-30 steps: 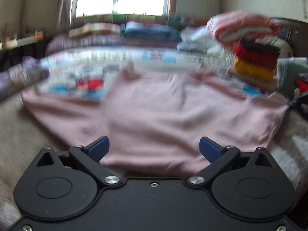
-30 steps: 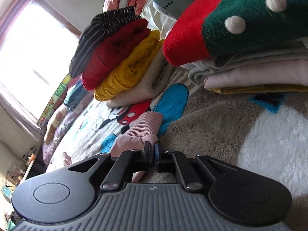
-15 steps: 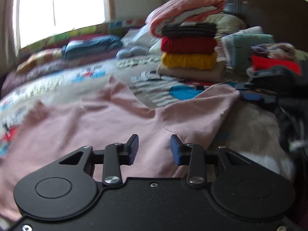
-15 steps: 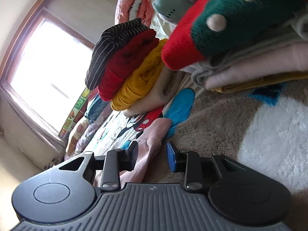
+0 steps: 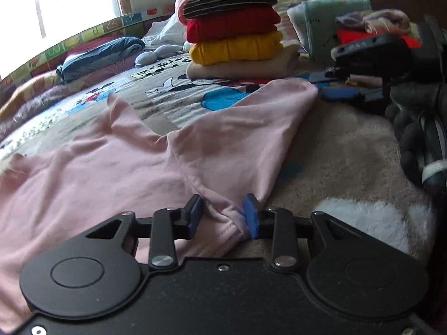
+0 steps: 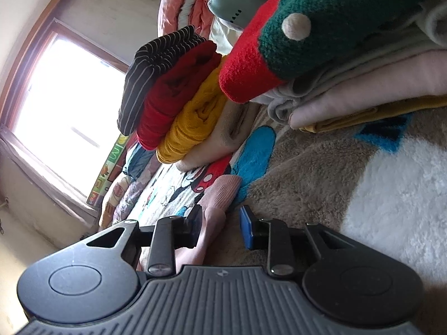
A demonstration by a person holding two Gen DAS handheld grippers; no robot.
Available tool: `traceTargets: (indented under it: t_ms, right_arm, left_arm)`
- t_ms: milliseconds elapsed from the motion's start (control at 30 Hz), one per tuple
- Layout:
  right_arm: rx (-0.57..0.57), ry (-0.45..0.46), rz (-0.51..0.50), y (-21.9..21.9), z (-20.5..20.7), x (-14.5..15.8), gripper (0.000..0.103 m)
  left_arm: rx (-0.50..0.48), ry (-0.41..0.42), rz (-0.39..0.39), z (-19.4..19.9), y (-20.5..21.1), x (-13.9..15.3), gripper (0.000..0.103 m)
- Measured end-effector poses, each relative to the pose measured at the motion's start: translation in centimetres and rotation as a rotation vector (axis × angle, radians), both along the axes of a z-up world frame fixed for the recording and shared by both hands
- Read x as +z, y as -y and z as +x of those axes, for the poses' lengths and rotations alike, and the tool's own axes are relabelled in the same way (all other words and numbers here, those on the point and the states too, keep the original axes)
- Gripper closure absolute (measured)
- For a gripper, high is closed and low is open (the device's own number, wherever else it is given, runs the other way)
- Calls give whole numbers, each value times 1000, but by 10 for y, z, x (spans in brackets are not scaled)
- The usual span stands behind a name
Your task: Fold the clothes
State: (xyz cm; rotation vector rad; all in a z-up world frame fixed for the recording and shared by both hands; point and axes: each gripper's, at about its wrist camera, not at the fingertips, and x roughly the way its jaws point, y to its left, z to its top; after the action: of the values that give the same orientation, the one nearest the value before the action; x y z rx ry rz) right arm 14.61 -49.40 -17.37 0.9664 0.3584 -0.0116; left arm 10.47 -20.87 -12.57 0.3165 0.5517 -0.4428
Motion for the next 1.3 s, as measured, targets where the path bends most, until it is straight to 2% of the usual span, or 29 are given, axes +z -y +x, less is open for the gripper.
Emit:
traceTargets:
  t_ms: [67,133,233,300,367,433,500,533,567,667,733,867,933,1000,1033,1100,1167,1233,1300]
  right_arm:
    - [3,-17,-25,-1,2,5,69]
    - [1,-28,-128,-7,3,19,64]
    - [-14,26,-389,-28,0,50,64]
    - [57,79,-431,-38,5,58,64]
    - [168,64,-497,-54,19,58,64]
    - [242,-4,-543,-65,35,49,66]
    - [223,-61,-542,-60,43,42,68]
    - [213,-89,-541,-58,48,38,76]
    - [203,-117,-541,-55,52,35,79]
    - [163,-134,-547,-52,52,34,79]
    - [152,-141,-545,-50,51,32,79]
    - [139,-123,-498,-43,47,29,78]
    - [131,-109,-448,-37,50,25,78]
    - [121,-96,-409,-32,50,23,79]
    - [115,-91,-394,-30,49,23,79]
    - [105,-81,-389,-29,47,25,78]
    - [100,-78,-384,-29,46,26,78]
    - [91,-76,-398,-30,45,28,76]
    - [81,-72,-445,-36,42,36,66]
  left_arm:
    - [-1,52,-14,-2,1,5,71]
    - [-3,88,-31,0,2,8,71]
    - [-30,3,-34,18,9,-3,72]
    - [-38,-21,-25,25,14,-13,72]
    - [-33,-45,-37,32,16,-14,72]
    - [-27,-68,-57,38,15,-14,72]
    - [-26,-62,-69,37,12,-16,72]
    - [-24,-55,-68,37,12,-17,72]
    - [-23,-51,-63,37,12,-16,72]
    - [-33,-83,-64,39,11,-11,72]
    - [-32,-119,-99,38,3,4,71]
    - [41,2,-148,49,-1,29,72]
    - [68,-4,-160,70,4,26,72]
    - [46,-140,-136,96,17,3,71]
    - [30,-151,-117,103,23,-5,67]
    - [15,-111,-79,100,28,-1,67]
    - [11,-117,-135,95,19,11,62]
    - [27,-90,-168,90,2,22,62]
    - [68,-85,-200,95,-19,31,62]
